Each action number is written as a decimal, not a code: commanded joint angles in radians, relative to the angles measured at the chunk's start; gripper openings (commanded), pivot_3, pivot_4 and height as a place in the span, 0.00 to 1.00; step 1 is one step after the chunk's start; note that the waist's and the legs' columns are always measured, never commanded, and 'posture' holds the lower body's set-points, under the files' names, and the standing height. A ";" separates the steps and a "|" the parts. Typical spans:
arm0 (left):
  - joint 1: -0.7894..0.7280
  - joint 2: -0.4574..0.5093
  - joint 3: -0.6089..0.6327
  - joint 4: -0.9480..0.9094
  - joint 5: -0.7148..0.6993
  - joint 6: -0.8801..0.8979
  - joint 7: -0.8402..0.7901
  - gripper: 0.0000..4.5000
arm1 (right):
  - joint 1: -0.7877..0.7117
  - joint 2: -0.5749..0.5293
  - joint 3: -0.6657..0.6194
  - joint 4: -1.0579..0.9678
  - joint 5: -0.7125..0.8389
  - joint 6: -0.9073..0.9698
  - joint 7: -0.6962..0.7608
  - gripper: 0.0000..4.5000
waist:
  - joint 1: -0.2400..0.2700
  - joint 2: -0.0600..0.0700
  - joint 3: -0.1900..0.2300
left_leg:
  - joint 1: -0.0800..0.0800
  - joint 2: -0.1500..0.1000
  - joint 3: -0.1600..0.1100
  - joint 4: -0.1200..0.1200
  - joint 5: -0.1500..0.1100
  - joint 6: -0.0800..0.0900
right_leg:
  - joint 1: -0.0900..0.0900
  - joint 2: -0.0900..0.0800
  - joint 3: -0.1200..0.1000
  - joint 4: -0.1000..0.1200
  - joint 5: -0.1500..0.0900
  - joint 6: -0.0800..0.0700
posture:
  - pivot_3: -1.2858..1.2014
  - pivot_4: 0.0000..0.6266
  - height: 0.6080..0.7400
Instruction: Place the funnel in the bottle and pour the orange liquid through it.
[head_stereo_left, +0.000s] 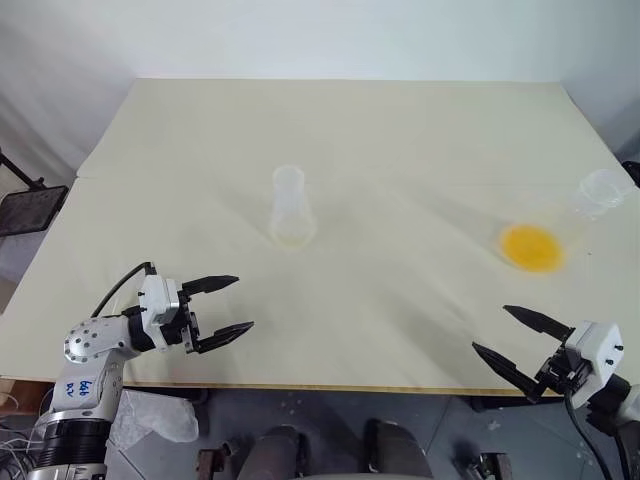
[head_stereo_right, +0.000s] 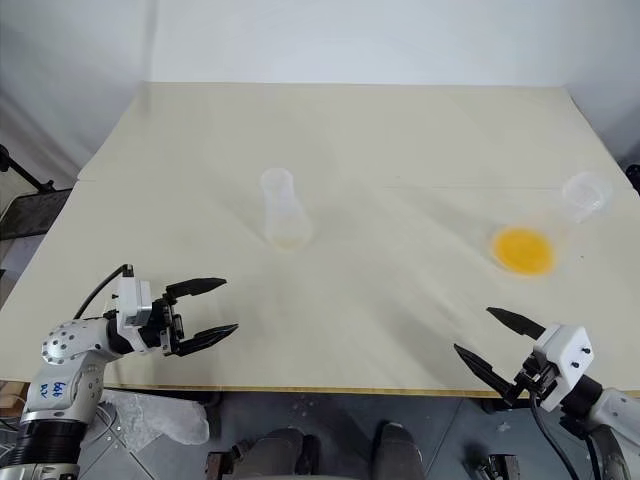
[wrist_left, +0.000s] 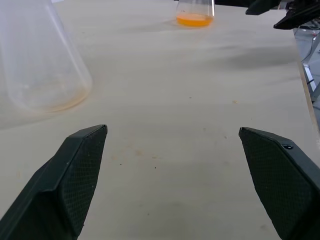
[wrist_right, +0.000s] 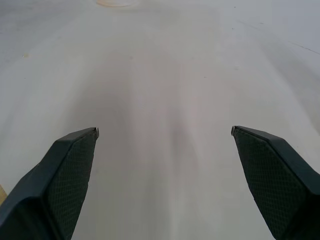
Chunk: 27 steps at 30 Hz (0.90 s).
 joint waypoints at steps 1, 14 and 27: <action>-0.023 -0.006 0.002 0.004 0.026 -0.051 0.027 1.00 | -0.011 -0.003 -0.006 0.001 0.014 -0.010 0.010 0.99 | 0.000 0.000 0.000 | 0.000 0.000 0.000 0.000 0.000 0.000 | 0.000 0.000 0.000 0.000 0.000 0.000 | 0.52 0.24 1.00; 0.116 -0.002 0.099 -0.253 -0.093 0.219 0.220 1.00 | -0.116 -0.022 0.034 0.122 0.001 -0.023 0.083 0.99 | -0.006 0.000 0.000 | 0.000 0.001 0.000 0.000 0.000 0.000 | 0.000 0.000 0.000 0.000 0.000 0.000 | 0.52 0.24 1.00; 0.103 -0.012 0.131 -0.284 -0.084 0.232 0.297 1.00 | -0.220 -0.014 0.082 0.180 -0.013 -0.039 0.096 0.99 | 0.008 0.000 0.001 | 0.000 -0.001 -0.002 0.002 0.000 0.000 | 0.002 -0.001 0.001 -0.001 0.000 0.000 | 0.52 0.24 1.00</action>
